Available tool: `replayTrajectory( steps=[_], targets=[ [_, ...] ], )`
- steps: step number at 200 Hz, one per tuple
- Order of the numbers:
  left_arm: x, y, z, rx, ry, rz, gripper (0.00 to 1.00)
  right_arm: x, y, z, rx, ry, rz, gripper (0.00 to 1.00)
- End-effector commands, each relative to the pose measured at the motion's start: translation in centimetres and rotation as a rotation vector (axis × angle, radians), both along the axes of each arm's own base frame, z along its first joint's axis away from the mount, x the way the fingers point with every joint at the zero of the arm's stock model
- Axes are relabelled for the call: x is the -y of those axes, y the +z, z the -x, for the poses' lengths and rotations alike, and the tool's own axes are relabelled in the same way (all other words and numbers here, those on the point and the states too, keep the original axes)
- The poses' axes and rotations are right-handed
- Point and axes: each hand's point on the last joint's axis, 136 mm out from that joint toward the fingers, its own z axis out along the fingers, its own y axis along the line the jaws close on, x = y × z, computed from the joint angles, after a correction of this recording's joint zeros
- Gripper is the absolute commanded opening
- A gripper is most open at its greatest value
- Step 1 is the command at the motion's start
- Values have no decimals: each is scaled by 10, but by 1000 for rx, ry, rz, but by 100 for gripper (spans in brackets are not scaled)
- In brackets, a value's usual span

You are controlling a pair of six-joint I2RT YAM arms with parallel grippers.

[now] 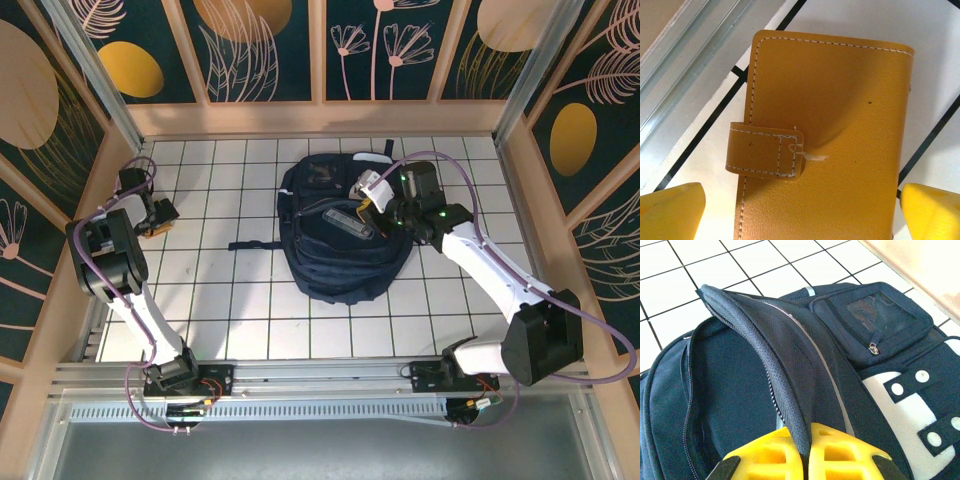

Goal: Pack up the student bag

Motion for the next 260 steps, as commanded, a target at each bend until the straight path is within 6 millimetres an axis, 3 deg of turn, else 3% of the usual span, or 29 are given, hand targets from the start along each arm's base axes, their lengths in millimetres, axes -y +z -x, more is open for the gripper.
replayTrajectory(
  steps=[1,34,72,95,108,133,157,174,180,212,236,260],
  targets=[
    [-2,-8,-6,1,14,8,99,-8,32,11,80,52,-48,0],
    [11,-17,-7,5,0,81,99,-8,35,13,90,57,-47,0],
    [42,-19,6,43,-41,216,83,-9,38,14,97,61,-49,0],
    [47,-18,24,40,-30,220,72,-10,40,12,100,65,-52,0],
    [48,-15,31,37,-23,211,70,-12,41,12,99,70,-53,0],
    [67,-13,40,34,-64,249,67,-15,41,11,96,76,-55,0],
    [94,-5,43,25,-123,243,70,-17,41,10,95,78,-54,0],
    [120,-13,63,-19,-146,276,71,-17,43,9,97,75,-58,0],
    [127,-3,65,8,-150,280,71,-17,44,9,100,75,-58,0],
    [170,3,99,37,-138,336,70,-14,43,11,95,59,-57,0],
    [214,9,120,44,-216,376,70,-12,41,12,82,47,-64,0],
    [241,17,141,28,-280,381,69,-11,41,11,78,35,-74,0]
  ],
)
